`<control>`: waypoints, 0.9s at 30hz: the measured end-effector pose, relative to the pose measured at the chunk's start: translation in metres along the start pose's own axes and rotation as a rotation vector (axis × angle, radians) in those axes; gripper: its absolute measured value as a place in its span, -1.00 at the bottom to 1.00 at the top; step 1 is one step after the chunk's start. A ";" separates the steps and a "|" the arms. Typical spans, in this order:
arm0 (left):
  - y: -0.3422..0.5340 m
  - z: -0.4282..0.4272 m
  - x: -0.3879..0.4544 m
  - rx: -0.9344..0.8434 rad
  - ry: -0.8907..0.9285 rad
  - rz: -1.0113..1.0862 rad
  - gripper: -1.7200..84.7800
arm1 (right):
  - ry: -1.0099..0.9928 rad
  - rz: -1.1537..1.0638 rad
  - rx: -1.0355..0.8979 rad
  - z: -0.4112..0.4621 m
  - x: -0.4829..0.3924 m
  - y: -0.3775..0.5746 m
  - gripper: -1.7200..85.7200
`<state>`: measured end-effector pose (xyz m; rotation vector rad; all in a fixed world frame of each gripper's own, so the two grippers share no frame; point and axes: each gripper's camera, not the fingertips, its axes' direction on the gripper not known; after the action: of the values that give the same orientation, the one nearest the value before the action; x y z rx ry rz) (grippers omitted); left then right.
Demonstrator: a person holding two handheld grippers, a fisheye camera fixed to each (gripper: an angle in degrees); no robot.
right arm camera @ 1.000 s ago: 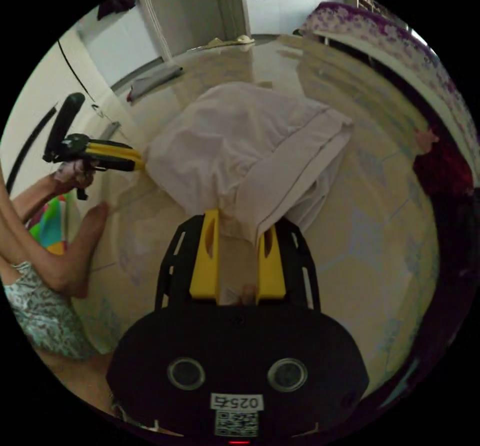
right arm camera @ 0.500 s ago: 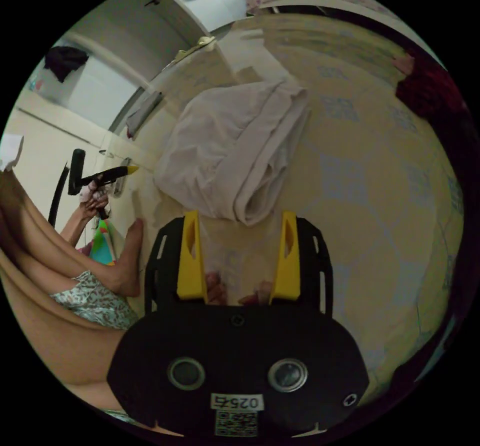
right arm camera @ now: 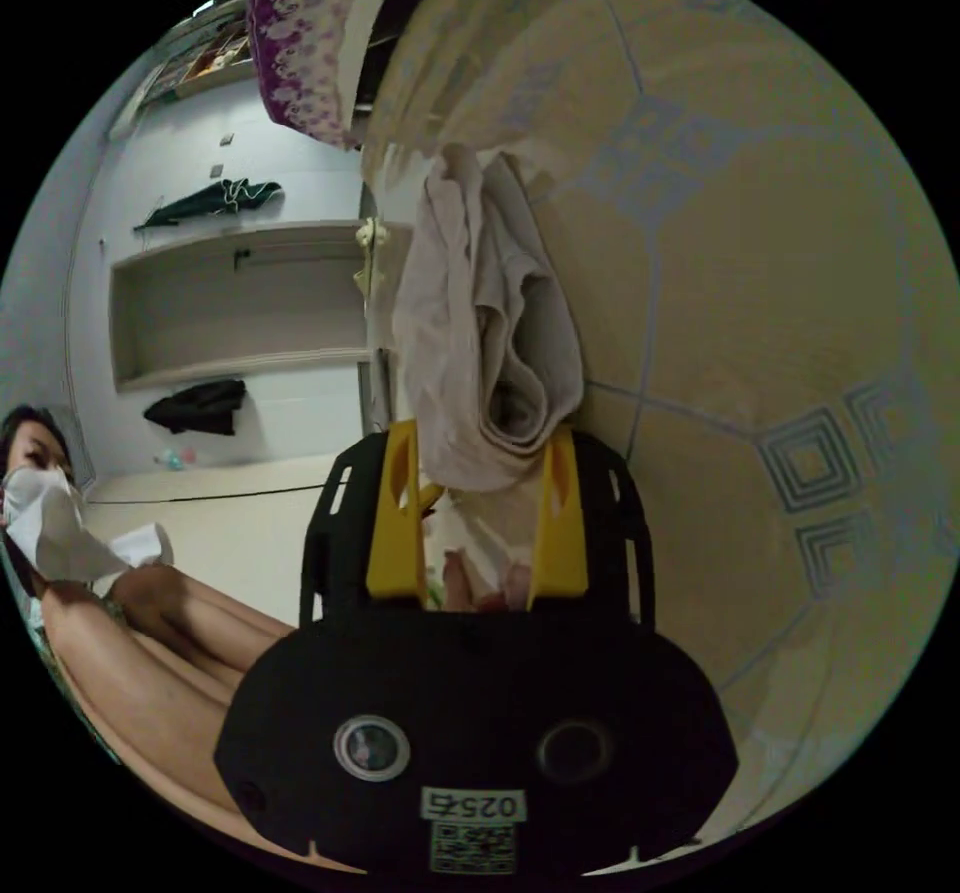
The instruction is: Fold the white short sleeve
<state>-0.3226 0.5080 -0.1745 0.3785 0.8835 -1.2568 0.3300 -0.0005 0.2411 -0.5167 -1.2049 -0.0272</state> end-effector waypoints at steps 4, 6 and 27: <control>-0.022 -0.017 0.008 -0.002 -0.073 0.042 -0.82 | 0.046 0.055 0.003 0.013 0.000 -0.030 -0.72; -0.030 -0.026 0.005 -0.002 -0.067 0.045 -0.86 | 0.042 0.102 0.005 0.020 0.005 -0.042 -0.79; -0.221 -0.515 0.135 0.519 0.155 0.253 -0.98 | -0.219 -0.393 -0.609 0.462 -0.510 -0.378 -0.88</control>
<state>-0.7105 0.7056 -0.5522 0.9806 0.6033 -1.2192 -0.3764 -0.2796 0.0426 -0.8168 -1.4996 -0.7054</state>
